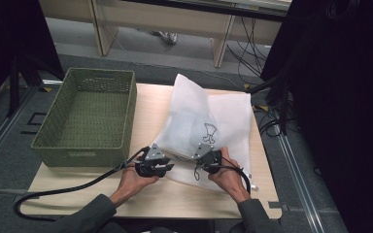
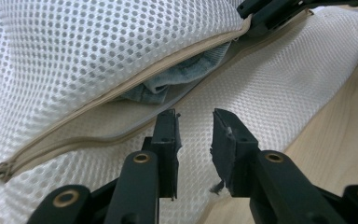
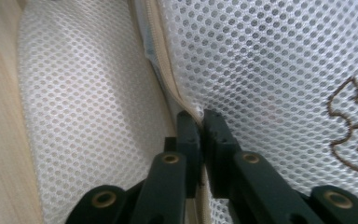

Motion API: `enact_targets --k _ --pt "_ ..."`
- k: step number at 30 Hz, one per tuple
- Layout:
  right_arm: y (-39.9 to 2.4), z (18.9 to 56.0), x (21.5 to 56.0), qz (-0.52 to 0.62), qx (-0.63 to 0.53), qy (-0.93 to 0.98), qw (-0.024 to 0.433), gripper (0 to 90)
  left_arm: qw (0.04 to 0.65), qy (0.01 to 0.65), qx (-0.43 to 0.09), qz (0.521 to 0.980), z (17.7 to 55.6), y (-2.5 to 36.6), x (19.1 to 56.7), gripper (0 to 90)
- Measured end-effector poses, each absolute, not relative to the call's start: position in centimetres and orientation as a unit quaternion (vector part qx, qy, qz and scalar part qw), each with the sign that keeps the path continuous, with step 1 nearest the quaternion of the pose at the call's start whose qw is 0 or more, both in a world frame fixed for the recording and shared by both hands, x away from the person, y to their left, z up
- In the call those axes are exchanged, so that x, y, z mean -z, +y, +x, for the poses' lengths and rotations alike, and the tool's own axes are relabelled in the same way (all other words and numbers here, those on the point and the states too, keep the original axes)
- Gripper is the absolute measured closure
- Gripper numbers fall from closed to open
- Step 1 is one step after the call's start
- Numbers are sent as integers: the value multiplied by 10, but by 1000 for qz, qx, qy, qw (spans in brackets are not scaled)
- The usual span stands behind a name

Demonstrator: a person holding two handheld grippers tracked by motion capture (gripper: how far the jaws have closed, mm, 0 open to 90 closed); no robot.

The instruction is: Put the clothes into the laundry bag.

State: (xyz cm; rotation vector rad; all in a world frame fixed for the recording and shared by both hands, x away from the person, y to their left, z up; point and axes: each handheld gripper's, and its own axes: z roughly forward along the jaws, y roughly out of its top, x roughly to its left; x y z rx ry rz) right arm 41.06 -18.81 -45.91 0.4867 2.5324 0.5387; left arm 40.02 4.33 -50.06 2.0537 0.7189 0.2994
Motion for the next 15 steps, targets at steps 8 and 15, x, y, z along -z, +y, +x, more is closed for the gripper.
enact_targets --k 8,15 --pt "-193 389 451 180 -207 936 221 879 449 287 -121 837 394 43 500 667" --pt "-195 380 449 171 -217 937 213 806 440 274 -120 846 391 42 502 658"
